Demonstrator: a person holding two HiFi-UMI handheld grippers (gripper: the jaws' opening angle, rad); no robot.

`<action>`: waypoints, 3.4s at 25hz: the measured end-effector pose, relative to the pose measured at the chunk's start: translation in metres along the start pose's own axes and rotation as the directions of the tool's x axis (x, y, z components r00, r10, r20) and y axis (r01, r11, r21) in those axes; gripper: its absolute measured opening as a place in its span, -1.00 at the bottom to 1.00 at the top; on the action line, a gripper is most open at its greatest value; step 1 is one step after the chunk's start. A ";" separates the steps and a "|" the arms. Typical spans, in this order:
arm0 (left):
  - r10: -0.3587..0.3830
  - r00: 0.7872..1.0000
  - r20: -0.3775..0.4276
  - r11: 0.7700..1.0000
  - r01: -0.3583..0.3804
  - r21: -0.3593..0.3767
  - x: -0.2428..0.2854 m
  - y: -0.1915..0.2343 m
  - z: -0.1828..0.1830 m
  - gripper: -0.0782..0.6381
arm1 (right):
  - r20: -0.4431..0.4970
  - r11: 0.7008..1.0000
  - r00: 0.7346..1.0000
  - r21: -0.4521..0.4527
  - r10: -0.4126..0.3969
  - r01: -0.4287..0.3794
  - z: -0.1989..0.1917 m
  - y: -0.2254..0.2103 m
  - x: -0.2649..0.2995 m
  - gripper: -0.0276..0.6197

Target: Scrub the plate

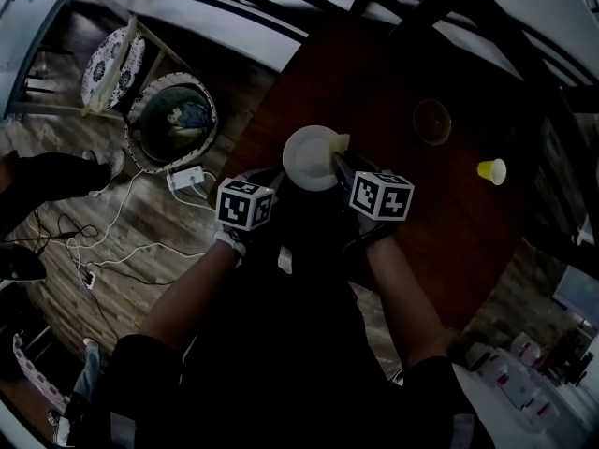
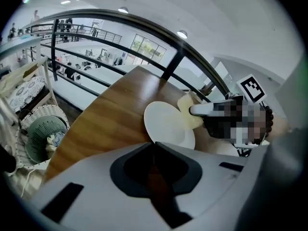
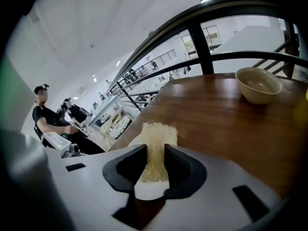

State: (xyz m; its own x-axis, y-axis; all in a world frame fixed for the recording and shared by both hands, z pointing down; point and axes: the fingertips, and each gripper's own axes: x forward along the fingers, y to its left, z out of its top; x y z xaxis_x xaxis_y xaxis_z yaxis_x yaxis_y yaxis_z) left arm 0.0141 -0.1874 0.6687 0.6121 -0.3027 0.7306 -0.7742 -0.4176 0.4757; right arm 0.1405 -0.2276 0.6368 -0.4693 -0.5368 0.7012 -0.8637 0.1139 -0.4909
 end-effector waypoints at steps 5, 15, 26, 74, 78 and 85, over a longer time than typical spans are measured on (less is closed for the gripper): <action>-0.062 0.998 -0.003 0.991 0.061 -0.118 0.010 0.001 0.002 -0.70 | 0.040 0.999 0.999 0.013 -0.037 0.037 0.012 -0.008 -0.005 -0.53; -0.173 0.981 0.092 0.856 0.196 -0.479 0.012 -0.002 0.003 -0.70 | -0.005 0.996 0.998 -0.056 0.065 -0.066 -0.003 0.047 0.011 -0.52; -0.225 0.967 0.116 0.800 0.252 -0.545 0.015 -0.009 0.007 -0.70 | -0.036 0.991 0.994 -0.085 0.102 -0.105 -0.016 0.070 0.015 -0.52; -0.204 0.965 0.162 0.780 0.260 -0.569 0.015 -0.003 0.014 -0.71 | -0.070 0.975 0.976 0.105 0.204 -0.196 -0.052 0.075 0.021 -0.52; -0.208 0.965 0.162 0.783 0.263 -0.563 0.014 -0.004 0.013 -0.71 | -0.070 0.980 0.981 0.107 0.179 -0.171 -0.047 0.057 0.013 -0.52; -0.213 0.965 0.156 0.788 0.264 -0.556 0.012 -0.005 0.013 -0.71 | -0.005 0.981 0.996 0.173 0.085 -0.083 -0.034 0.011 -0.009 -0.52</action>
State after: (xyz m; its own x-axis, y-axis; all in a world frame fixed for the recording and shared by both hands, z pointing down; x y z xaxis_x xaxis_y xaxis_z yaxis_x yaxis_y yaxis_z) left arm 0.0272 -0.2000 0.6692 0.7801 -0.3367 0.5273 -0.5384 0.0679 0.8399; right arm 0.1292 -0.1928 0.6431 -0.5418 -0.5212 0.6593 -0.7769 0.0112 -0.6295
